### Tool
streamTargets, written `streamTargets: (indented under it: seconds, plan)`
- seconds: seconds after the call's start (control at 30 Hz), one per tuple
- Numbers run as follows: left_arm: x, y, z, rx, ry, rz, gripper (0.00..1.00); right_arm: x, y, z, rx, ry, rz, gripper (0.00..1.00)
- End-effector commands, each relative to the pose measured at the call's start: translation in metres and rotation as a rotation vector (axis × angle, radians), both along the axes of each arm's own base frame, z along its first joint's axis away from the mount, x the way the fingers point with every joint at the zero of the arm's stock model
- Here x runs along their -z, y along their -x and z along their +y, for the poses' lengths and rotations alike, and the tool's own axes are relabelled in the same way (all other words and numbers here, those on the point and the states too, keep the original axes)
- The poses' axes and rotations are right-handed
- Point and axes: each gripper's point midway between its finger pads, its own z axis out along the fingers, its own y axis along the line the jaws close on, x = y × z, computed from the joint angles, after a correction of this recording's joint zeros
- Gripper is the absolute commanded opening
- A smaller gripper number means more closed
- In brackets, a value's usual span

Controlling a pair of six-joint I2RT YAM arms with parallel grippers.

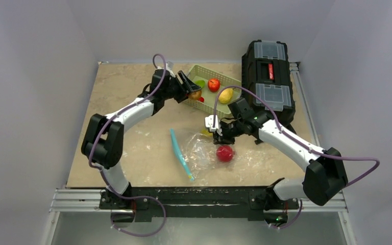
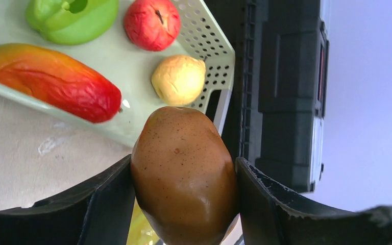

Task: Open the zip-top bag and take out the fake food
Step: Place the fake fruit in the bin.

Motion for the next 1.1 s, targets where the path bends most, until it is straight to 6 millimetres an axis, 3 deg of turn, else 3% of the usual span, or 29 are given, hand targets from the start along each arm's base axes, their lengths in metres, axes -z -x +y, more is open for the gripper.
streamTargets:
  seconds: [0.0,0.27,0.4,0.5,0.67,0.9,1.07]
  plan:
    - [-0.024,-0.038,-0.007,-0.061,0.096,-0.023,0.01,-0.019,-0.003,0.003,-0.014,-0.045,-0.048,0.09]
    - [-0.001,-0.070,-0.015,-0.089,0.057,0.039,0.25,-0.019,-0.003,0.003,-0.015,-0.044,-0.048,0.09]
    - [0.007,-0.077,-0.016,-0.090,0.028,0.056,0.48,-0.019,-0.003,0.003,-0.015,-0.045,-0.048,0.09]
    - [0.009,-0.078,-0.015,-0.090,0.008,0.052,0.70,-0.019,-0.003,0.003,-0.016,-0.045,-0.049,0.09]
    - [0.004,-0.074,-0.009,-0.086,-0.037,0.035,0.97,-0.018,-0.003,0.003,-0.014,-0.041,-0.045,0.09]
    - [-0.026,-0.065,-0.002,-0.049,-0.085,-0.081,1.00,-0.017,-0.003,0.002,-0.012,-0.041,-0.043,0.10]
    - [-0.057,-0.043,0.019,-0.051,-0.163,-0.234,1.00,-0.017,-0.003,0.001,-0.014,-0.045,-0.039,0.12]
